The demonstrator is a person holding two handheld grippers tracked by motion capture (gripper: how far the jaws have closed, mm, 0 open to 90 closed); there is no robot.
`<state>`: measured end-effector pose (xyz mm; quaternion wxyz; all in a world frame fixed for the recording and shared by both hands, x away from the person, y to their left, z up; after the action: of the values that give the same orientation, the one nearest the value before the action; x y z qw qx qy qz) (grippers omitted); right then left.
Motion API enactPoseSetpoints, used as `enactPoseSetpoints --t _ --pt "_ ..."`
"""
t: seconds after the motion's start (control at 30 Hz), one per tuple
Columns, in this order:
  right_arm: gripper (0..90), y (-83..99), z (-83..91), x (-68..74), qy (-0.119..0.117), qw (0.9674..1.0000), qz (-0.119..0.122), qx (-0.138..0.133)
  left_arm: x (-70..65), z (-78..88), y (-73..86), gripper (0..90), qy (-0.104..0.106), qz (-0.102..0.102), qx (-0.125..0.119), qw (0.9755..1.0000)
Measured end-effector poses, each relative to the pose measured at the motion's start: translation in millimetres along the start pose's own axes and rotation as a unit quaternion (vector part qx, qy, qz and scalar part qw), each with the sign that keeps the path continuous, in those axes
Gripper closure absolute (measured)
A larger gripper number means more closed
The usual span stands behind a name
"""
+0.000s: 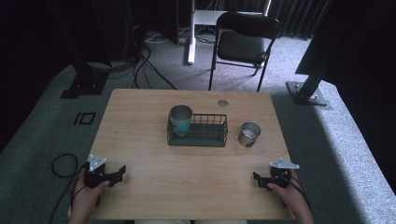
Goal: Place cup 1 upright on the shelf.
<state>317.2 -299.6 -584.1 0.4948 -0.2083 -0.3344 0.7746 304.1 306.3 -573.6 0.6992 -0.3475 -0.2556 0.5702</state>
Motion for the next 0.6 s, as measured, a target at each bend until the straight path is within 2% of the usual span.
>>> enactPoseSetpoints --t 0.17,0.4,0.5,0.6 --pt "11.5 0.0 0.0 0.0 0.0 1.0 0.0 0.0 8.6 1.1 5.0 8.8 -0.029 0.023 0.016 0.9992" --pt "11.4 0.0 0.0 0.0 0.0 1.0 0.0 0.0 9.1 -0.9 6.9 8.8 -0.05 0.026 0.042 0.9975" --pt "11.4 0.0 0.0 0.0 0.0 1.0 0.0 0.0 10.0 -2.3 7.1 8.8 -0.055 0.032 0.048 0.9968" --pt "11.4 0.0 0.0 0.0 0.0 1.0 0.0 0.0 10.4 -2.9 7.4 8.8 -0.056 0.027 0.054 0.9966"
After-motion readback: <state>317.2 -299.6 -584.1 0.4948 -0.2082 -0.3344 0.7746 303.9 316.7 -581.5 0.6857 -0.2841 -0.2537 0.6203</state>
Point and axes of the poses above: each handheld gripper's, and its own axes: z roughly backward along the jaws, y roughly out of its underside, x roughly to its left, the point moved 4 cm from there along -z, roughly forward along the jaws
